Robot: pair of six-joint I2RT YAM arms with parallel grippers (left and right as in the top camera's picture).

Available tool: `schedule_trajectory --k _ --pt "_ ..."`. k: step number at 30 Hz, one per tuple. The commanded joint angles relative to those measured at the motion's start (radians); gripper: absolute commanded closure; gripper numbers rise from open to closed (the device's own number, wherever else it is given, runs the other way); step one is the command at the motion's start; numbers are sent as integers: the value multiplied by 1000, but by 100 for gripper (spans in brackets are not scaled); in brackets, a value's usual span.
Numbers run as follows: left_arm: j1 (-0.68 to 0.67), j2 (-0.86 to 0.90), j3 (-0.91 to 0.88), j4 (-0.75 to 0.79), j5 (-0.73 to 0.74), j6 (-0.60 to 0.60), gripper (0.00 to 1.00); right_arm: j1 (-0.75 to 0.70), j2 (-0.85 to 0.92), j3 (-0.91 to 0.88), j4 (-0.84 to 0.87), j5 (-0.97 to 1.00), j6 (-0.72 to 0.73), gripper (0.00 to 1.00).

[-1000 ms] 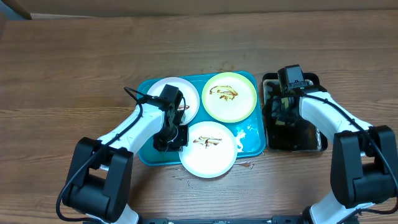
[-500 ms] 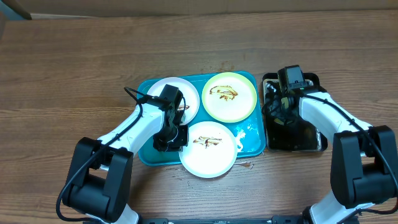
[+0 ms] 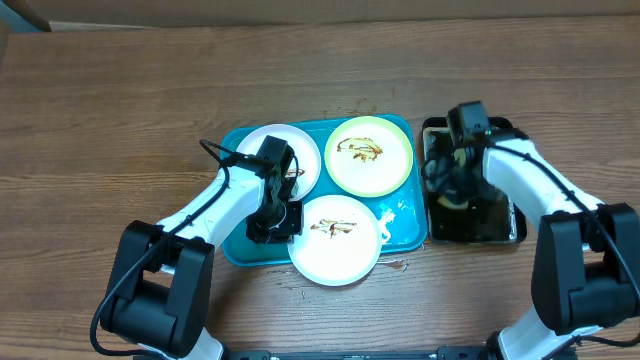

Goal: Clean dirty plates on tray and stack at the side
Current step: 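Lower right gripper into black tray and grasp the green sponge, then carry the sponge with right gripper onto the front white plate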

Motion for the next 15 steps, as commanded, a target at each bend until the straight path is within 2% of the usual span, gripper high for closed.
schedule_trajectory --k 1,6,11,15 --pt "-3 8 13 1 -7 4 96 -1 -76 145 -65 -16 11 96" --pt "-3 8 13 -3 -7 5 96 0 -126 217 -197 -34 11 96" --pt "-5 8 13 1 -7 5 96 -3 -121 209 -222 -23 12 96" --pt "-5 8 13 1 -7 5 96 6 -132 209 -225 -144 -28 96"
